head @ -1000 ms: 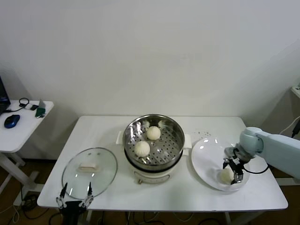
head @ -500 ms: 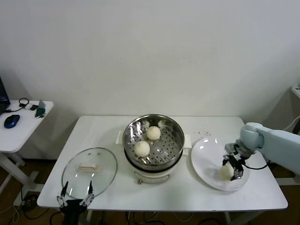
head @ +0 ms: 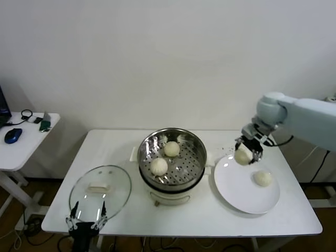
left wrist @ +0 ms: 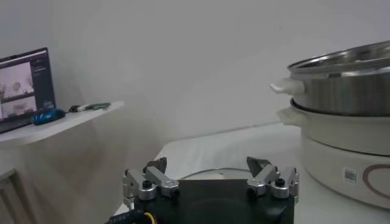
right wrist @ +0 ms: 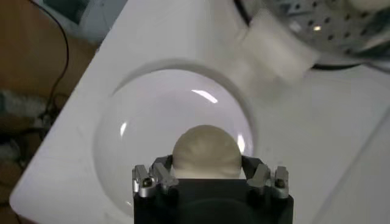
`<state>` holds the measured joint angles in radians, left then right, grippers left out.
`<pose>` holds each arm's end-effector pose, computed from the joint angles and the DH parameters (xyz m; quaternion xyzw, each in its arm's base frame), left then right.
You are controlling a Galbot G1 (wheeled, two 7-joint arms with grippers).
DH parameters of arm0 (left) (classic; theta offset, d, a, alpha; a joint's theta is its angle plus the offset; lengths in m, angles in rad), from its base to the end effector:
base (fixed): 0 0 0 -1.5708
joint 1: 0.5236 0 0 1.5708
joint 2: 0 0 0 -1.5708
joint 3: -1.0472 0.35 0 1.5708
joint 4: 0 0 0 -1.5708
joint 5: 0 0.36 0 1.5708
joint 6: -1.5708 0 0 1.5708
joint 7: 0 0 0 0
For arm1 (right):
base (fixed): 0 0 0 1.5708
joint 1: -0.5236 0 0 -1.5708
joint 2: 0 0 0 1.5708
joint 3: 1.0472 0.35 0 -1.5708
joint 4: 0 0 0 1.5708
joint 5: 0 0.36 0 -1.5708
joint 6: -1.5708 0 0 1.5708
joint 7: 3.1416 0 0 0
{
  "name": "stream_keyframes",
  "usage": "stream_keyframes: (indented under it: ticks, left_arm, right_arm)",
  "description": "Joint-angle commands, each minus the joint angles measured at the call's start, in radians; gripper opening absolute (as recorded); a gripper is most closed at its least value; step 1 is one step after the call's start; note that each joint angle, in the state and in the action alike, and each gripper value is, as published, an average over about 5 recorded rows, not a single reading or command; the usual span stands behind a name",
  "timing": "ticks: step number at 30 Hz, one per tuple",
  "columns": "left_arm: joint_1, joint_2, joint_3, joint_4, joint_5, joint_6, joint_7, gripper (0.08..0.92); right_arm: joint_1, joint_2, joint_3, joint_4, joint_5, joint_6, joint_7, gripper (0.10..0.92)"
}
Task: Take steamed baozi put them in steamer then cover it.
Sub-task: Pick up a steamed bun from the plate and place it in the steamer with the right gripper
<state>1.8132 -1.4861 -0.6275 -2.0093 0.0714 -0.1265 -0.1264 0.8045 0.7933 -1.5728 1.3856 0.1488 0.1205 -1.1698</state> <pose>0.0994 0.0504 -0.3643 0.0693 -0.9877 -0.1060 0.0922 0.5406 -0.0739 -0.0288 0.5930 -0.3306 0.6774 0.2831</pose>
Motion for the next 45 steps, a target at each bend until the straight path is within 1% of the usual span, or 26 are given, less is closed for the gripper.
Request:
stream_keyframes:
  ticks: [1, 4, 7, 14, 20, 33, 45]
  left_arm:
    - [0.005, 0.001, 0.002, -0.005, -0.008, -0.001, 0.001, 0.823]
    - [0.01, 0.001, 0.003, -0.006, -0.016, -0.002, 0.002, 0.823]
    - [0.014, 0.001, 0.002, -0.003, -0.017, -0.005, 0.002, 0.823]
    - [0.019, 0.006, 0.003, -0.002, -0.012, -0.008, 0.002, 0.823]
    - [0.03, 0.013, 0.013, -0.013, -0.025, -0.005, 0.002, 0.823]
    - [0.022, 0.023, 0.016, -0.006, -0.046, 0.013, 0.002, 0.823]
    - [0.02, 0.027, 0.011, 0.005, -0.052, 0.01, 0.0, 0.823]
  right_arm:
    - [0.218, 0.209, -0.029, 0.096, -0.009, 0.2, -0.028, 0.738]
    - [0.174, 0.259, 0.019, 0.13, -0.03, 0.215, -0.032, 0.738]
    - [0.111, 0.319, 0.067, 0.131, -0.065, 0.228, -0.039, 0.738]
    - [-0.02, 0.479, 0.112, 0.074, -0.137, 0.26, -0.045, 0.738]
    - [-0.11, 0.553, 0.1, 0.037, -0.176, 0.286, -0.049, 0.745]
    - [-0.2, 0.588, 0.092, -0.007, -0.203, 0.305, -0.069, 0.746]
    - [-0.201, 0.559, 0.099, -0.002, -0.212, 0.305, -0.101, 0.755]
